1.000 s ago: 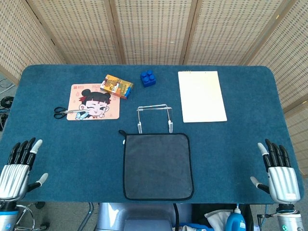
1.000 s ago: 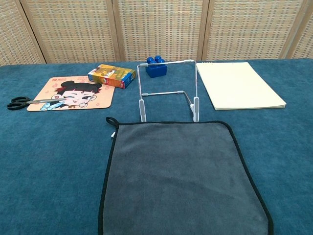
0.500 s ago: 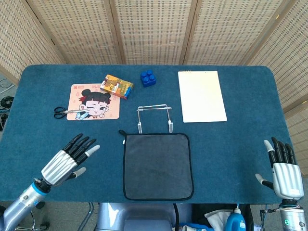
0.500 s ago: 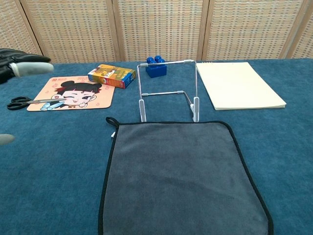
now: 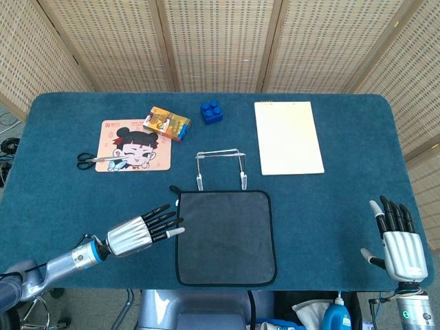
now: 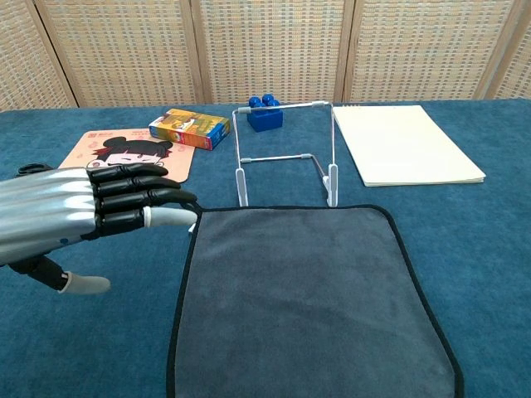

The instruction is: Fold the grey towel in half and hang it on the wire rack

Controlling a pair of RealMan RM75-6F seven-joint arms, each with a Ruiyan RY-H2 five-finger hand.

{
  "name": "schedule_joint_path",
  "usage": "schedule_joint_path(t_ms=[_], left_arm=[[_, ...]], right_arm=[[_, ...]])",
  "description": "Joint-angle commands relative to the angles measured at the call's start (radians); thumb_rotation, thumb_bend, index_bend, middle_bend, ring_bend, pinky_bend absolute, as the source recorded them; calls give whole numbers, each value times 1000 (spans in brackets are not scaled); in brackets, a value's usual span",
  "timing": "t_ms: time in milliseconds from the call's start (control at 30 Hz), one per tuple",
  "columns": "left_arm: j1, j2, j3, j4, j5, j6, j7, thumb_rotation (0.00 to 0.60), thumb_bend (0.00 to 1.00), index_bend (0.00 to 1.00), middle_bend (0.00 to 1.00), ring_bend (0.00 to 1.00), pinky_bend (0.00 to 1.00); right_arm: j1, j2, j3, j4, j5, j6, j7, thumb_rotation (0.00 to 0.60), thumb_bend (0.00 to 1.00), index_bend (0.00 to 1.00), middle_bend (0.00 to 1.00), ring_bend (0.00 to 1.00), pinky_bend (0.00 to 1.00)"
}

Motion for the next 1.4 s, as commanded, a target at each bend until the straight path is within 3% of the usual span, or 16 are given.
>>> schedule_joint_path(t_ms=[33, 833, 1400], left_arm=[[-32, -34, 33, 65, 4, 2, -38, 600, 247, 38, 0, 0, 0], [-148, -233, 98, 253, -71, -55, -62, 600, 277, 83, 0, 0, 0], [-186, -282, 135, 279, -141, -72, -39, 600, 278, 92, 0, 0, 0]], right_arm=[[2, -1, 5, 2, 13, -5, -1, 600, 0, 0, 0, 0, 0], [10, -2, 12, 8, 49, -22, -5, 600, 0, 0, 0, 0, 0], [9, 4, 13, 13, 61, -21, 14, 600, 0, 0, 0, 0, 0]])
